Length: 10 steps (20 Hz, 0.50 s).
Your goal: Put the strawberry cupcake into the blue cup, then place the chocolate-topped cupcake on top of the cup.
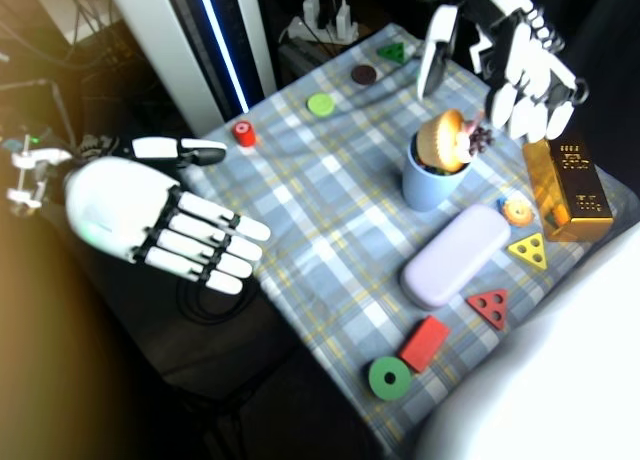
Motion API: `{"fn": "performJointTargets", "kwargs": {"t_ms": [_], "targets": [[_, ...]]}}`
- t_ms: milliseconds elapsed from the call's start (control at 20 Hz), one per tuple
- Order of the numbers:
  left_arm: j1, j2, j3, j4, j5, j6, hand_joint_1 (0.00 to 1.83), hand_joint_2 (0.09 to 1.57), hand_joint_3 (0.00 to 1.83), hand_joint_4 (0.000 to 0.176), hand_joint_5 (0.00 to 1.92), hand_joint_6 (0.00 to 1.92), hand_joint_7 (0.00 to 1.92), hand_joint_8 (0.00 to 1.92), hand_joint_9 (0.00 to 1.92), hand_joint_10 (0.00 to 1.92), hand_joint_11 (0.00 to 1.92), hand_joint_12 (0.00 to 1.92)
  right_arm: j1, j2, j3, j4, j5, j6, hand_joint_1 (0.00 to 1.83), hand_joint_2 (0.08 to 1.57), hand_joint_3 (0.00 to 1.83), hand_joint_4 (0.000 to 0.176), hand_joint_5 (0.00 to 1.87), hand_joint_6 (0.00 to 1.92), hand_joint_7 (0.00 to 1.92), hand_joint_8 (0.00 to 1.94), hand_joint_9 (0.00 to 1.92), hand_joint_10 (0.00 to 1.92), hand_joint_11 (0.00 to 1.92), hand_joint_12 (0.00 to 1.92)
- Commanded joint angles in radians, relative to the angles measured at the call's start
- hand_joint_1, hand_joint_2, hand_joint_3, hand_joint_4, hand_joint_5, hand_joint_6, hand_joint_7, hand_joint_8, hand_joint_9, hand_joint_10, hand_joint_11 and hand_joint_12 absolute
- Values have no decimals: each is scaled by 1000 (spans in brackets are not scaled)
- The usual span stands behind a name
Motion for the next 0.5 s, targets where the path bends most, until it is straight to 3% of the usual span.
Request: {"fn": "performJointTargets", "kwargs": {"t_ms": [0,100,150,200,300,350,400,450], "targets": [[-14,10,-8,31,-135,-7,839,867,0,167,13,0,0,0,0,0,0,1,3,-1,5,23,126,9,243,901,4,3,0,0,0,0,0,0,0,0],[-8,30,-30,41,-155,-7,914,831,0,176,0,0,0,0,0,0,27,9,0,-2,5,26,126,9,247,911,7,11,0,0,0,0,0,0,0,0],[-4,42,-42,47,-166,-7,797,821,0,176,0,0,0,0,0,0,22,7,-1,-2,5,27,126,9,243,910,5,2,0,0,0,0,0,0,0,0],[1,56,-56,54,-177,-7,714,793,0,151,0,0,0,0,0,0,4,1,-1,-2,5,28,126,9,238,910,5,7,0,0,0,0,0,0,0,0],[35,109,-101,63,-207,-7,488,733,0,173,0,0,0,0,0,0,0,0,-1,-1,6,34,127,9,240,905,1,1,0,0,0,0,0,0,0,0],[61,139,-126,62,-228,-7,488,733,0,173,0,0,0,0,0,0,0,0,-1,0,6,41,134,9,240,905,1,1,0,0,0,0,0,0,0,0],[96,173,-153,51,-249,-7,540,741,0,176,0,0,0,0,0,0,0,0,-1,2,6,50,145,9,127,882,0,36,0,0,0,0,0,0,35,16],[134,203,-179,32,-270,-7,561,722,0,176,0,0,0,0,0,0,0,0,-1,6,4,63,159,9,158,851,0,28,0,0,0,0,0,0,31,15]]}}
